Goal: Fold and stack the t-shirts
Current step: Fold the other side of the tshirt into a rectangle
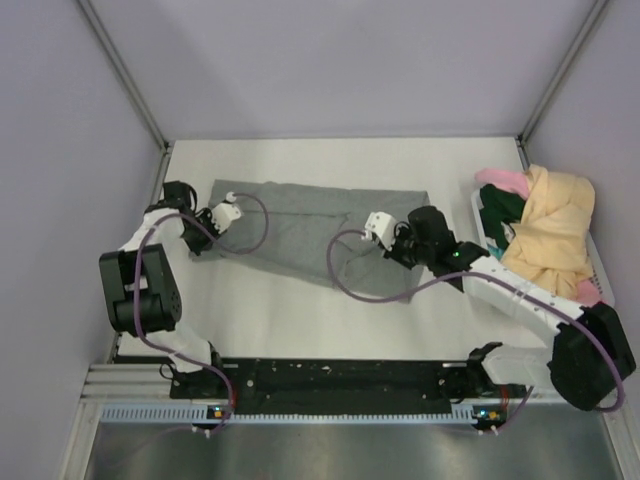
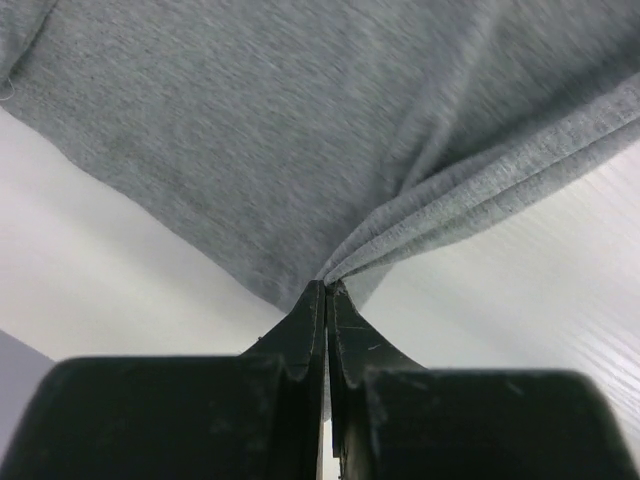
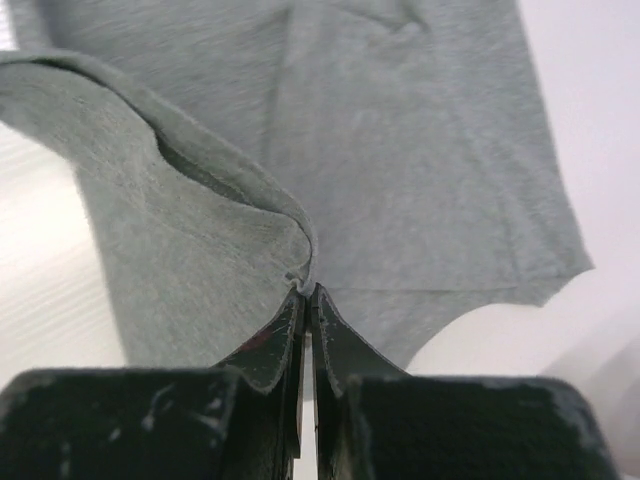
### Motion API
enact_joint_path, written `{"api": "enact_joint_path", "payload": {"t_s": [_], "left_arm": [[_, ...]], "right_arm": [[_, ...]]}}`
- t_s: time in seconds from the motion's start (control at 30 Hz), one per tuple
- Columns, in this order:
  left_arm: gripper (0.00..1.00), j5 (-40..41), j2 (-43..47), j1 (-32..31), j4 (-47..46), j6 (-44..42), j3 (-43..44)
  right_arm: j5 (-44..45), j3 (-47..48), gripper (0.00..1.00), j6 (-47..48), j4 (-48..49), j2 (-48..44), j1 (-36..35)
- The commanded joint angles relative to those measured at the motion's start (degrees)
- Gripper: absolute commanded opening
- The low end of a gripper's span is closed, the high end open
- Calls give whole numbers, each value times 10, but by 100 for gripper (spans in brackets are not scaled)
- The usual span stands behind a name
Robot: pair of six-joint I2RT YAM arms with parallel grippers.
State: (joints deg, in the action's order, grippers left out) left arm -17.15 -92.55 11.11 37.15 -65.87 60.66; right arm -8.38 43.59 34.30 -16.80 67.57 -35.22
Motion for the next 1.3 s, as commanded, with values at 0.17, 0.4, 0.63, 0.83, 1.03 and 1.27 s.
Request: {"api": "enact_joint_path", "payload": {"t_s": [0.17, 0.4, 0.63, 0.83, 1.03, 1.27], "left_arm": [[0, 59, -108, -32, -15, 96, 125], [0, 109, -143, -36, -37, 107, 148], [0, 146, -129, -37, -89, 114, 120], [0, 134, -120, -59, -101, 101, 113], [0, 184, -136, -81, -123, 103, 126], [0, 188, -117, -89, -109, 108, 136]], "right_arm": [[-8, 110, 0, 58, 182, 154, 115], [-43, 189, 0, 123, 187, 239, 147], [-41, 216, 0, 147, 186, 260, 167], [-52, 229, 0, 173, 179, 285, 173], [-16, 252, 0, 203, 172, 309, 173], [-1, 240, 0, 245, 131, 279, 183]]}}
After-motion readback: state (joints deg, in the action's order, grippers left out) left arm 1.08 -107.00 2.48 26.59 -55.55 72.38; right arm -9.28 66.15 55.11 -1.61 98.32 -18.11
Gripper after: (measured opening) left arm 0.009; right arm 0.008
